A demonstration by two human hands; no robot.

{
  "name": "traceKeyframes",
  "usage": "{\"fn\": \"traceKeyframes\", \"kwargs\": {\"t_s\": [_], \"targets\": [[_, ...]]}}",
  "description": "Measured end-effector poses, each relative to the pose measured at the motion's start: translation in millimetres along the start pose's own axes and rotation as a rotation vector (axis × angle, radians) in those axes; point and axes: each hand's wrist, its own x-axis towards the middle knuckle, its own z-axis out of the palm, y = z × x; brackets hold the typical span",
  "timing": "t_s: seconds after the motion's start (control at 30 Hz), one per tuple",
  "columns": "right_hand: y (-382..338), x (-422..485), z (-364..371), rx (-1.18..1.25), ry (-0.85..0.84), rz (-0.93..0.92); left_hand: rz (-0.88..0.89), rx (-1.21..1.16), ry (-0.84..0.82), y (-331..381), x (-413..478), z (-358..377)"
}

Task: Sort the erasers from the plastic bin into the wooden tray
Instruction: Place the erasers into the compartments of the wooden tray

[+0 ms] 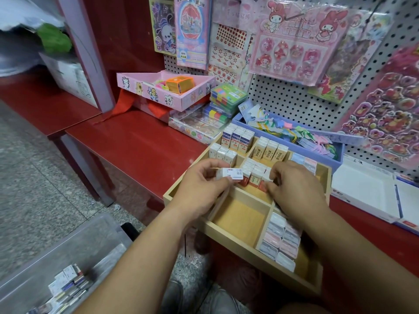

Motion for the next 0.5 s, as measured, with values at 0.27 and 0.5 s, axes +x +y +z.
{"fn": "traceKeyframes", "kwargs": {"t_s": [0.27, 0.5], "targets": [[-3.8, -4.1, -8.5, 0.358, 0.016, 0.088, -0.011, -0.024, -0.04, 2.2, -1.0, 0.7], [-38.1, -13.1, -17.0, 0.92, -0.182, 0.14, 0.023, -0.077, -0.096, 1.1, -3.8, 2.5]]}}
